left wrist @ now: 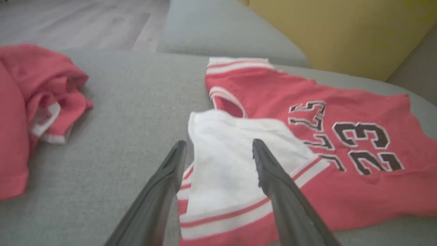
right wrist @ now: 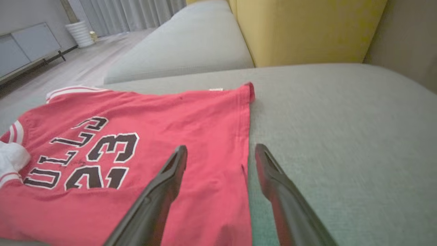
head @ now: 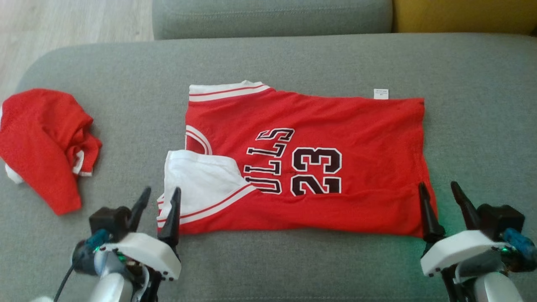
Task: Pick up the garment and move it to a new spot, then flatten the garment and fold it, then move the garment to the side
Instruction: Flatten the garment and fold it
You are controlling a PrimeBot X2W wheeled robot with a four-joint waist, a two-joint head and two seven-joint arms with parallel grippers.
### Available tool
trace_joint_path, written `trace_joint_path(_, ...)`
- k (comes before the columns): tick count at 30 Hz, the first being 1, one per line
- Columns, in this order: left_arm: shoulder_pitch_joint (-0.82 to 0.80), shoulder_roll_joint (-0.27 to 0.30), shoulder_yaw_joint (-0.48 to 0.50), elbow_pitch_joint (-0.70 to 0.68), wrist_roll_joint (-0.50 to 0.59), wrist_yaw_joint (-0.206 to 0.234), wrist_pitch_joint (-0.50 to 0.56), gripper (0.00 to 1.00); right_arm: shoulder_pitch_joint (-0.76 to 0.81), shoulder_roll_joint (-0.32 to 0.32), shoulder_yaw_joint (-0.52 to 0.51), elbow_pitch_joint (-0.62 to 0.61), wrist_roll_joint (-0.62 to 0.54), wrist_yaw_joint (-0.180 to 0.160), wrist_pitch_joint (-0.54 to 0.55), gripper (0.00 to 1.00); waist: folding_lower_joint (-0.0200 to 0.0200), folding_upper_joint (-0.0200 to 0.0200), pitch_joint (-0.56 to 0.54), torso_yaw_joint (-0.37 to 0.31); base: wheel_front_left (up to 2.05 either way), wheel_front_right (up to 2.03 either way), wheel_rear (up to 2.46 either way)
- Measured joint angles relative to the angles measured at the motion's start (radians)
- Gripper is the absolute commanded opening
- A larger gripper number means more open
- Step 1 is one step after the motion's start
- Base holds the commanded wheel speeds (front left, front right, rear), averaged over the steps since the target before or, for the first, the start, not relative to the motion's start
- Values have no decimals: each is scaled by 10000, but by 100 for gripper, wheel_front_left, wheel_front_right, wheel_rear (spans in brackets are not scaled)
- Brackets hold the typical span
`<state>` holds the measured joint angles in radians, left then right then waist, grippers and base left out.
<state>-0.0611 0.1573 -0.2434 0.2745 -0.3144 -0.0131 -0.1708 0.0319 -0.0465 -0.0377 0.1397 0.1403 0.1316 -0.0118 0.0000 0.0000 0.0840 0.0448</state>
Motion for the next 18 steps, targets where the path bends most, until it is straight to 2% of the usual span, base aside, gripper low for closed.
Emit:
trace_joint_path(5, -291, -190, 21, 1789, -911, -414, 911, 100, -280, 4, -391, 1317, -144, 0, 725, 100, 0, 0, 310, 21, 0, 0, 0)
trace_joint_path(13, -945, -382, 69, 2805, -1772, -805, 1613, 100, -589, 8, -387, 2201, 194, 0, 1985, 100, 0, 0, 613, 14, 0, 0, 0)
trace_joint_path(14, -1056, -393, 71, 2878, -1887, -871, 1638, 79, -656, 8, -374, 2217, 286, 0, 2086, 100, 0, 0, 637, 20, 0, 0, 0)
trace_joint_path(15, -1149, -397, 46, 2970, -1958, -903, 1705, 42, -731, 8, -351, 2259, 370, 0, 2194, 66, 0, 0, 656, 26, 0, 0, 0)
trace_joint_path(16, -1204, -382, 48, 3047, -1981, -930, 1705, 0, -792, 6, -334, 2263, 489, 0, 2207, 10, 0, 0, 665, 26, 0, 0, 0)
trace_joint_path(17, -1245, -368, 44, 3126, -1990, -934, 1703, 0, -843, 6, -324, 2276, 545, 0, 2245, 0, 0, 0, 666, 26, 0, 0, 0)
trace_joint_path(18, -1264, -351, 12, 3162, -1988, -940, 1693, 0, -863, 6, -313, 2284, 579, 0, 2276, 0, 0, 0, 664, 27, 0, 0, 0)
